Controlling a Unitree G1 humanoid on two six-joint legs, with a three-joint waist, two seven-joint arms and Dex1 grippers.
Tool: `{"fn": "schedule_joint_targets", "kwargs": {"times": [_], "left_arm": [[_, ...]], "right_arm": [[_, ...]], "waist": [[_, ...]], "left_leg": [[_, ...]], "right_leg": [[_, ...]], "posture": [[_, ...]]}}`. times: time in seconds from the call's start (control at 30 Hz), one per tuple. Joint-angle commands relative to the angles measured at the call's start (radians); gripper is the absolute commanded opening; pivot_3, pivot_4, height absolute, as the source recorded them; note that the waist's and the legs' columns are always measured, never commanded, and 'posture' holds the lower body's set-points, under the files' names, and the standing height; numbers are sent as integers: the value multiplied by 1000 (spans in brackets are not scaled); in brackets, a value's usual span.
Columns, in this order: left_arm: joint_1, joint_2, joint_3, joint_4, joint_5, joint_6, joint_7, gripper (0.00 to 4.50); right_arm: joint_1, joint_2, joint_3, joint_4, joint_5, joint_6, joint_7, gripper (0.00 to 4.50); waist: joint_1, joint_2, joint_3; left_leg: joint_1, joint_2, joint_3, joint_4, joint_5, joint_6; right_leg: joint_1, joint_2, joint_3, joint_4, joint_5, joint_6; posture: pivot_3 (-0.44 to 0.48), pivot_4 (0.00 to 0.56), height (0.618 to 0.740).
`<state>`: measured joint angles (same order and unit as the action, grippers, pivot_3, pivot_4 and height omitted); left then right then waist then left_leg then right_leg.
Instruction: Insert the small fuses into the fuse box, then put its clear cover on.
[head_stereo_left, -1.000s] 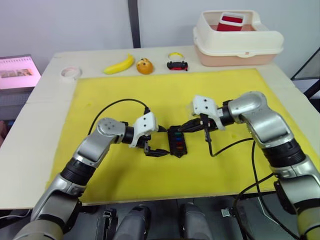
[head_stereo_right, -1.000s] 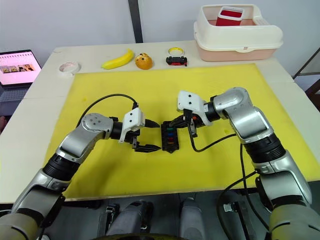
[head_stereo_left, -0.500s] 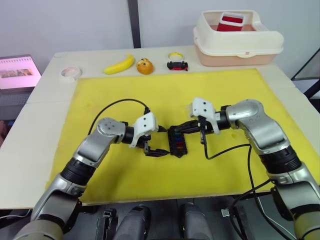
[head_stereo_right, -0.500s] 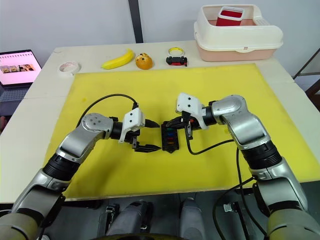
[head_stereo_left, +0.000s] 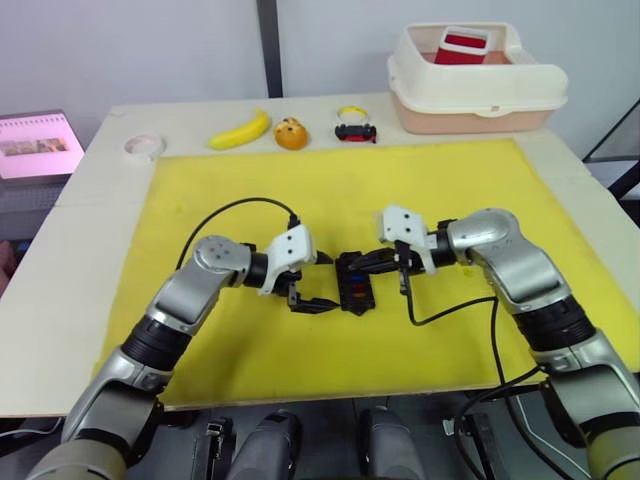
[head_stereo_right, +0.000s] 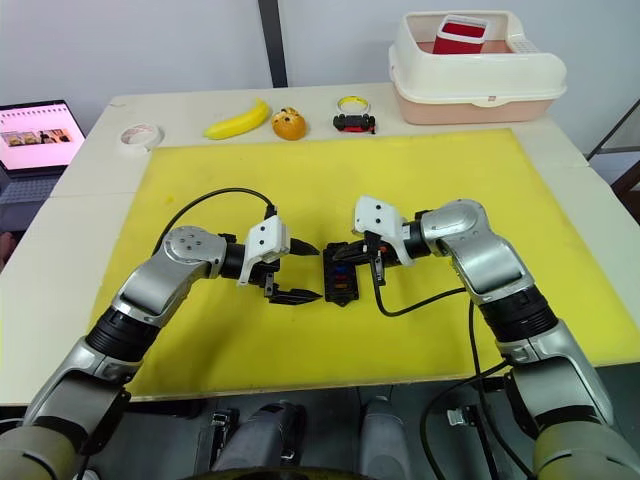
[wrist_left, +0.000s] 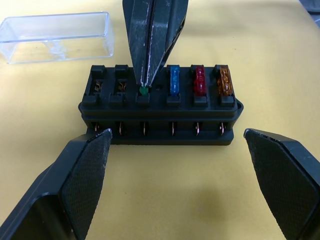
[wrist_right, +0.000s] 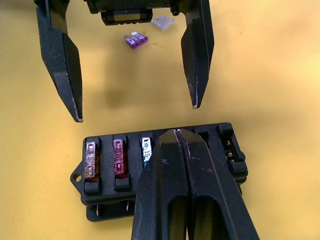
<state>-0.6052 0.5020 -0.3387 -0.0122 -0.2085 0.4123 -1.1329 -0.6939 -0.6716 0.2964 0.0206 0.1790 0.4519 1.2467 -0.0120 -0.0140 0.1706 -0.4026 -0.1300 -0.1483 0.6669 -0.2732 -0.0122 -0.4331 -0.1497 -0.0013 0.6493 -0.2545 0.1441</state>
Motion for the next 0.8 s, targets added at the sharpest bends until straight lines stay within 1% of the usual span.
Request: {"fn": "schedule_joint_targets", "kwargs": {"times": [0.03,0.17,0.27,0.47,0.53,0.63,0.7,0.8], "left_arm": [[-18,5,17,-27,-6,3,-3,4500],[-23,7,29,-31,-19,16,-5,4500],[-35,20,50,-38,-35,35,-16,4500],[-54,105,131,-83,-113,107,-64,4500],[-45,160,158,-97,-126,112,-93,4500],[-19,276,219,-111,-161,132,-155,4500],[10,374,269,-112,-192,150,-213,4500],[60,498,330,-85,-214,151,-274,4500]], "right_arm": [[17,-14,34,8,-33,21,5,8],[-6,-23,9,-54,1,69,12,8],[-34,-44,-31,-134,43,133,21,8],[-47,-143,-118,-254,110,205,33,8],[-30,-190,-148,-280,122,208,39,8],[26,-294,-208,-314,136,193,64,8],[98,-387,-266,-330,133,165,90,8],[216,-501,-361,-340,140,129,124,8]], "waist": [[0,0,0],[0,0,0],[1,0,0],[0,0,0],[0,0,0],[0,0,0],[0,0,1],[0,1,1]], "left_leg": [[1,0,0,0,0,0],[2,0,0,-1,0,0],[2,0,0,-1,0,0],[-1,0,-1,-1,0,0],[0,0,0,-1,0,0],[-1,0,0,-1,0,0],[-1,0,0,-1,0,0],[-2,0,1,-2,-1,1]], "right_leg": [[1,0,0,0,0,0],[2,0,0,-1,0,0],[2,0,0,-1,0,0],[-1,0,0,0,0,0],[-1,0,0,0,0,0],[-1,0,0,-1,0,0],[-2,0,0,-1,0,0],[-3,0,0,-1,0,0]], "posture": [[0,150,740],[0,150,740],[0,150,740],[0,150,740],[0,150,740],[0,150,740],[0,150,740],[0,150,740]]}}
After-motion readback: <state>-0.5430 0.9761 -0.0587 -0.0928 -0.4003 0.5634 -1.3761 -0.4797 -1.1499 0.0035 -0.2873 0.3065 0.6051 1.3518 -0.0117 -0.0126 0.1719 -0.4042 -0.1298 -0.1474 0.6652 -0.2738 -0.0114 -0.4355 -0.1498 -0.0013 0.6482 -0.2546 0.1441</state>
